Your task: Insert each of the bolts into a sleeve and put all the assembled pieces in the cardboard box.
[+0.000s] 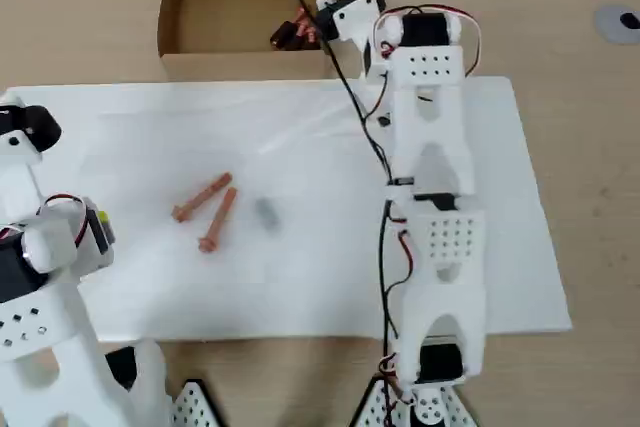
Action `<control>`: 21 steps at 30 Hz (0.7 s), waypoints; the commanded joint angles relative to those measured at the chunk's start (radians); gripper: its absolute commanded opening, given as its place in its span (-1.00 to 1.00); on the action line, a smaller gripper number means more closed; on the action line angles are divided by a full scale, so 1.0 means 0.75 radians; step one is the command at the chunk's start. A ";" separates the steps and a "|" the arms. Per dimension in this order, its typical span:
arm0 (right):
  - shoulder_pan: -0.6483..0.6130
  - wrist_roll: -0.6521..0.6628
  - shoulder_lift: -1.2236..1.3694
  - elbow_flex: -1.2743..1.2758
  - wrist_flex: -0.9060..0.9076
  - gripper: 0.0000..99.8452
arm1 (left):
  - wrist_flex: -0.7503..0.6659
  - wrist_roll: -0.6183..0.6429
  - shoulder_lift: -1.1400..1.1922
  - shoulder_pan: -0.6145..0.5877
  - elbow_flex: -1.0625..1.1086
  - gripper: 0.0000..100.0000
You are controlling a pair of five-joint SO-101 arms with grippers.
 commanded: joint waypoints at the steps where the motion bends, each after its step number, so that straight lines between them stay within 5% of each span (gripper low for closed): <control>1: 0.042 0.065 -0.232 0.130 0.023 -0.98 | 0.004 -0.012 -0.021 -0.008 -0.059 -0.77; 21: 0.048 0.241 -0.410 0.787 0.020 -0.98 | 0.004 -0.010 -0.021 -0.014 -0.061 -0.77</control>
